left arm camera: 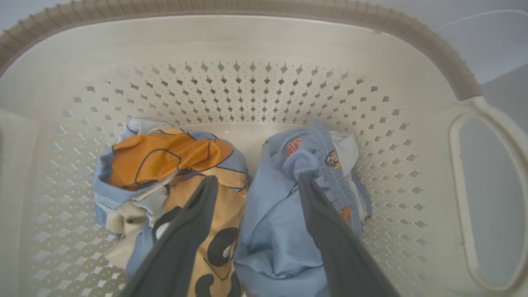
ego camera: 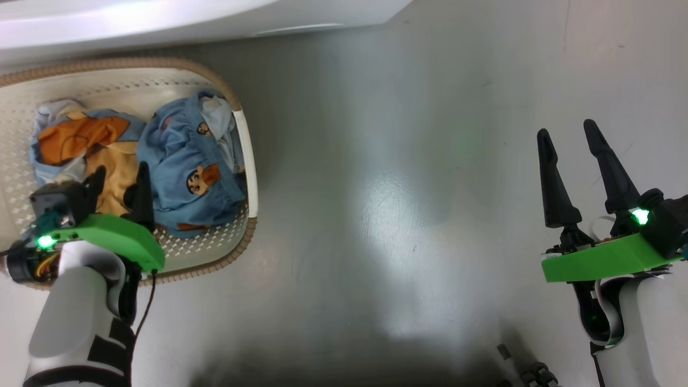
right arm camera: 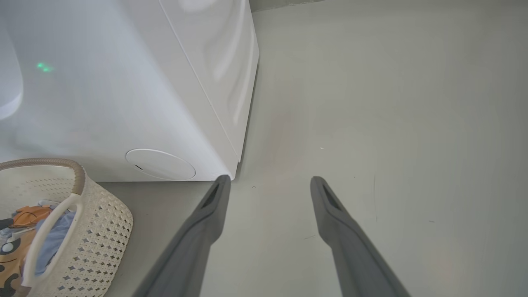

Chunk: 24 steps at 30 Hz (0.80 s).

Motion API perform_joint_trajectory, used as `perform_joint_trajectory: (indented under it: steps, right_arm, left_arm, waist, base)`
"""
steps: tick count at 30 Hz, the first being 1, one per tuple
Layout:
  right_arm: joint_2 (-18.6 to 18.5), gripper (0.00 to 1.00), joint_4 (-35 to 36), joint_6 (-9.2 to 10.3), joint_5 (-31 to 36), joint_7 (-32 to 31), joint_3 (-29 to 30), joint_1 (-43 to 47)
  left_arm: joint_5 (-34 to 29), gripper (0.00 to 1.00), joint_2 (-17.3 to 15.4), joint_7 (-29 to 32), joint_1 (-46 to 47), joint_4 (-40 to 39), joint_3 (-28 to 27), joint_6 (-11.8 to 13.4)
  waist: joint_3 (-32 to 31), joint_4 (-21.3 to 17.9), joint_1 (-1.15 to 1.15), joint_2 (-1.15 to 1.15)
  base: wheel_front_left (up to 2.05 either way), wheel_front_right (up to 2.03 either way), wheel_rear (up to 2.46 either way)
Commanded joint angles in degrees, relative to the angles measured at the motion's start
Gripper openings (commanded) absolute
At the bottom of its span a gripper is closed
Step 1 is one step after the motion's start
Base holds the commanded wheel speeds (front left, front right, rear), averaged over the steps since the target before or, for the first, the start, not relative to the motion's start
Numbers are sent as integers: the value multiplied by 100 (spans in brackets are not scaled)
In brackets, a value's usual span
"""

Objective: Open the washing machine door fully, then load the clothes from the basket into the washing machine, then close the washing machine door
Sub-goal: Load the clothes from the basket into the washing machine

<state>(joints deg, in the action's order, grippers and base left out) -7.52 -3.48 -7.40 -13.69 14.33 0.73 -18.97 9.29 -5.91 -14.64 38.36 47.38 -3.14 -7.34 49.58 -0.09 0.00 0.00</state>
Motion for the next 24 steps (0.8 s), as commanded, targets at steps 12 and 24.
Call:
perform_joint_trajectory:
  steps: [12,24]
  right_arm:
    - [85,100,136,-9,50,67,-160,54]
    - [104,100,188,-9,46,67,-151,23]
  left_arm:
    - [1047,100,-587,144,434,944,1210,-13]
    - [2162,100,-950,504,904,1076,2170,-14]
  waist:
    - [379,-132,0,0]
    - [629,-239,0,0]
  base:
    - [0,0,0]
    - [0,0,0]
